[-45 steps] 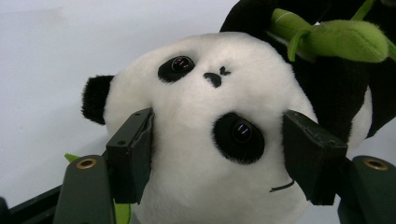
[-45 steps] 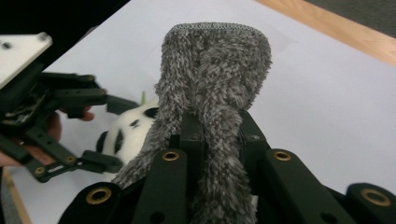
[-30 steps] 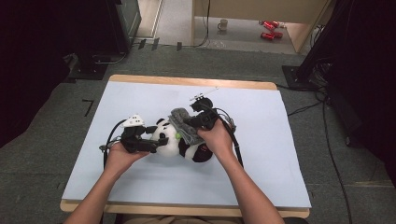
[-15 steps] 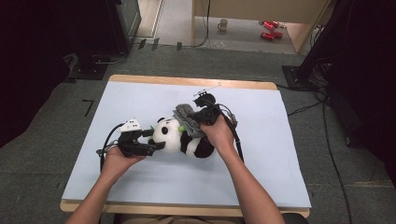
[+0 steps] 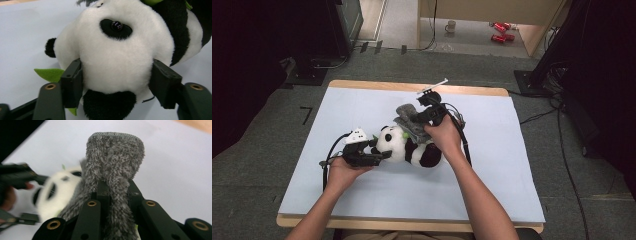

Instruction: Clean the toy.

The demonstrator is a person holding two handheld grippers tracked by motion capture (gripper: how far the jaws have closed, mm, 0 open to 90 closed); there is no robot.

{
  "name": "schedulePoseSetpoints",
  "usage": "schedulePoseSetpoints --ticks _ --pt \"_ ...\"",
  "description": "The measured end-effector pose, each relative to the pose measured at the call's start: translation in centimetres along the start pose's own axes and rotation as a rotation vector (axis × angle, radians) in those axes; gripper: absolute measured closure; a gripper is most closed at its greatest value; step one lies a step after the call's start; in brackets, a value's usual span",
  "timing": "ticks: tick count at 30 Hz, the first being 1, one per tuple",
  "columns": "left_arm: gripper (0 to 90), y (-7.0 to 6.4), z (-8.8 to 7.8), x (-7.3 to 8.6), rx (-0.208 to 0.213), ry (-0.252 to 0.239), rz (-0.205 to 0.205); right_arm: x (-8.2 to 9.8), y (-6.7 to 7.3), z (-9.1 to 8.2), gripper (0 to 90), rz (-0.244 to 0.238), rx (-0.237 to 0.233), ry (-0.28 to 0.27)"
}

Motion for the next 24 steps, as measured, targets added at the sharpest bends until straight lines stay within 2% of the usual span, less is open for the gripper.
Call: schedulePoseSetpoints --ticks 3,4,7,9,12,18,20,24 --pt "39.2 0.1 0.0 -0.2 -0.003 -0.013 -0.023 -1.9 1.8 -1.2 78.1 -0.006 -0.045 -0.045" --pt "39.8 0.1 0.0 -0.3 -0.004 -0.013 -0.022 -2.5 2.4 -1.3 78.1 -0.029 -0.055 -0.059" --pt "40.7 0.1 0.0 -0.4 -0.010 -0.013 -0.023 -3.5 4.1 -1.1 78.1 -0.060 -0.064 -0.058" --pt "40.9 0.1 -0.1 -0.4 -0.012 -0.014 -0.024 -4.0 5.8 -0.1 78.1 -0.072 -0.084 -0.047" --pt "41.0 0.1 -0.1 -0.5 -0.012 -0.012 -0.032 -3.5 6.8 1.5 78.0 -0.090 -0.081 -0.008" --pt "41.2 0.3 -0.1 -0.5 -0.012 -0.007 -0.053 -1.0 7.0 4.7 77.6 -0.098 -0.065 0.068" --pt "41.7 0.2 -0.1 -0.5 -0.011 -0.008 -0.051 -0.7 6.6 4.7 77.5 -0.097 -0.056 0.058" --pt "42.6 0.0 0.0 -0.5 -0.019 -0.002 -0.035 -0.4 5.7 4.3 77.0 -0.141 -0.023 0.074"
Point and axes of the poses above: each handheld gripper's, and its own axes: z roughly forward along the jaws, x roughly out of its underside, y roughly to its left, the point moved 10 cm from there along z, roughly forward along the jaws
